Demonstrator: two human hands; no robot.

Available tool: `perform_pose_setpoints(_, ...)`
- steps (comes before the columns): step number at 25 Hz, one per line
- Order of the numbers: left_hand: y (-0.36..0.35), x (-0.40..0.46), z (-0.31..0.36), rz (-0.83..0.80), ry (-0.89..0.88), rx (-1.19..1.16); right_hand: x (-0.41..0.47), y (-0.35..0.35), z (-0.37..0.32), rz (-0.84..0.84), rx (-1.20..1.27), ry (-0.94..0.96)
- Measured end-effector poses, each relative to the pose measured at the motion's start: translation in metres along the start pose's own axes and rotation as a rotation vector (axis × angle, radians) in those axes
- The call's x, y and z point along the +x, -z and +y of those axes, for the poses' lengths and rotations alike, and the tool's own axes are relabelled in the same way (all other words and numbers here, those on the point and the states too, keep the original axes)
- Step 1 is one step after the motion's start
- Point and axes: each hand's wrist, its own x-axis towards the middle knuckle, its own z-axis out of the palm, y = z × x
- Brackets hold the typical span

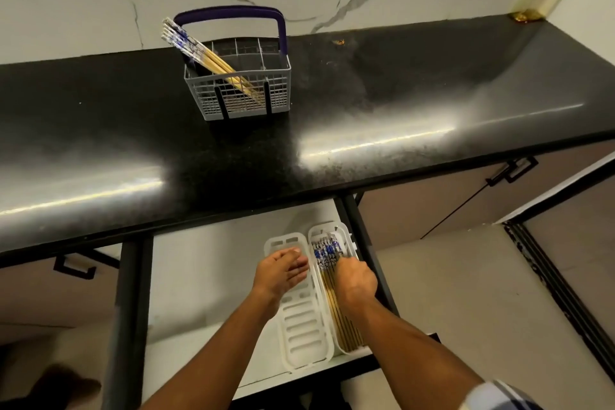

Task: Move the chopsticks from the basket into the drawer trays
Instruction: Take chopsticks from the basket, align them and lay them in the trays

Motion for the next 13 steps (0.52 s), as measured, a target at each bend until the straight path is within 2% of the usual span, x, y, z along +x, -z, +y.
perform_pose_setpoints(6, 0.000, -0.001, -0.012, -0.006, 0.047, -0.061, 0.005, -0.011, -0.006, 0.013, -0.014, -0.017)
perform_pose_setpoints(13, 0.005, 0.000, -0.009, -0.024, 0.022, -0.092, 0.011, -0.019, -0.009, -0.021, -0.032, 0.003)
